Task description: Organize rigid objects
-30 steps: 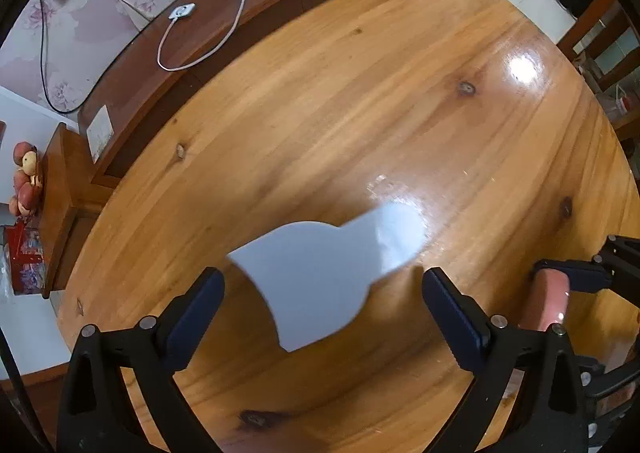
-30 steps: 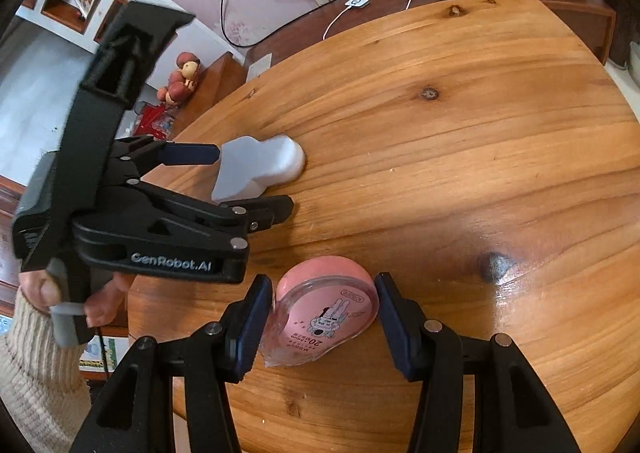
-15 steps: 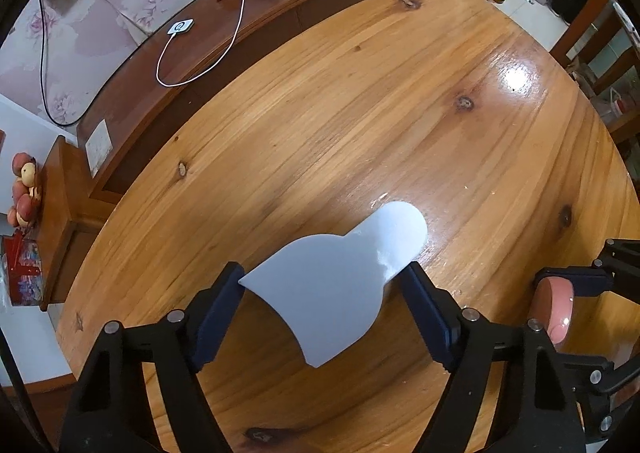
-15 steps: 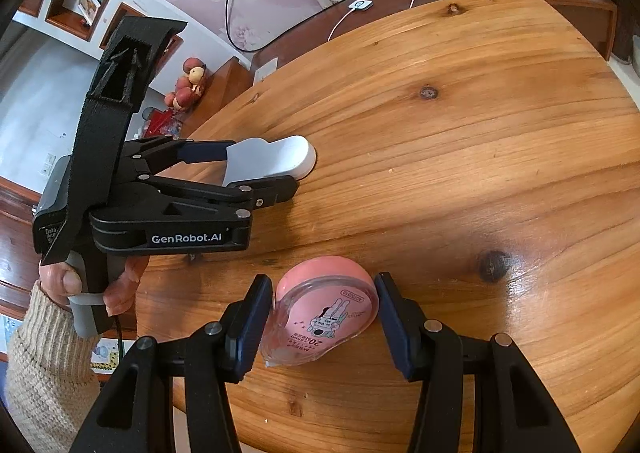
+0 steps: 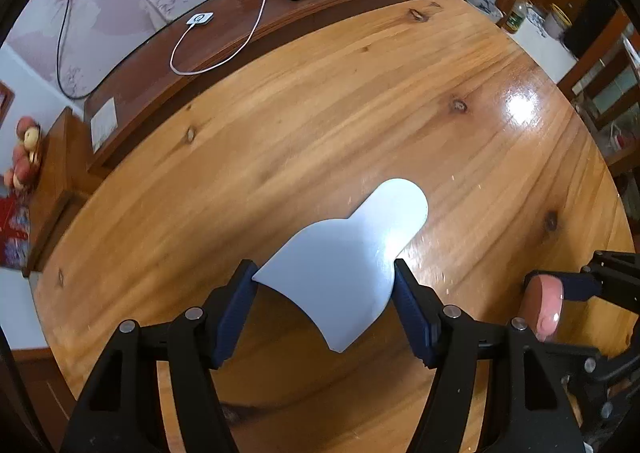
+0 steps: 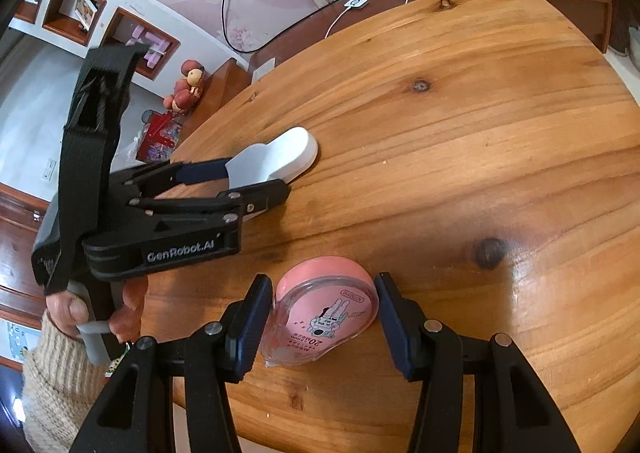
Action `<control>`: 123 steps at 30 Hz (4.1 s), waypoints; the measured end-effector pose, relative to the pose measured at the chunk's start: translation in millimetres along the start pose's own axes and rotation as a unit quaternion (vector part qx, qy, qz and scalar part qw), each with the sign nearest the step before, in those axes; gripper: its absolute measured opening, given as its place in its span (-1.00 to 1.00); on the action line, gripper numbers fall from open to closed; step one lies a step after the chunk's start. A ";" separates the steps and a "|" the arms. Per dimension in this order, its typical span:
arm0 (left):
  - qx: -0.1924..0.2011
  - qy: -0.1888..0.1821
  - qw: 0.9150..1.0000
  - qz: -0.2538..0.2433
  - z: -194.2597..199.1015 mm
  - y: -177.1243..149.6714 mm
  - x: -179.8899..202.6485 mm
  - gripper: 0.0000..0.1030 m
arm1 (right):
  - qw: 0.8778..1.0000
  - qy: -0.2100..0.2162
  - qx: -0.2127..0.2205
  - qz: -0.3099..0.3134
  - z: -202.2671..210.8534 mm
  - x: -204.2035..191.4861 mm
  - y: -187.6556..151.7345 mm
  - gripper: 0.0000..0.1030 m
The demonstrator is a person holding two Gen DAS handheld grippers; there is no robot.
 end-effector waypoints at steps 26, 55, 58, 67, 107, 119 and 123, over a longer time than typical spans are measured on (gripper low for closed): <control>0.095 0.005 0.989 0.110 245.4 -98.8 8.1 0.36 | 0.987 0.040 0.091 0.125 180.8 -113.4 -44.8 0.03; 0.036 0.039 0.971 0.234 211.5 -340.8 93.9 0.36 | 0.942 -0.044 -0.024 0.333 128.0 -160.8 -271.4 0.03; 0.036 0.044 0.971 0.231 207.2 -343.9 97.8 0.37 | 0.944 -0.038 -0.041 0.324 120.1 -158.5 -274.7 0.03; 0.038 0.034 0.968 0.245 200.7 -344.7 94.3 0.40 | 0.945 -0.046 -0.005 0.323 136.2 -159.0 -273.5 0.41; 0.162 0.112 0.960 0.200 286.2 -237.9 102.3 0.61 | 0.945 -0.107 0.122 0.285 220.0 -155.3 -202.0 0.41; 0.162 0.123 0.949 0.242 303.8 -232.6 108.3 0.61 | 0.947 -0.130 0.167 0.242 251.9 -157.1 -195.4 0.54; 0.155 0.123 0.948 0.247 301.2 -235.6 112.0 0.61 | 0.947 -0.135 0.171 0.237 253.6 -155.9 -197.1 0.55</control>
Point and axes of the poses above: each gripper's, at about its wrist camera, not at the fingertips, and z roughly against the way its jaws point, x to its right, y to its top, the point moved 1 cm from there along -z, roughly the way its jaws point, and after that the axes turned 11 degrees about x, right-handed, at the moved point
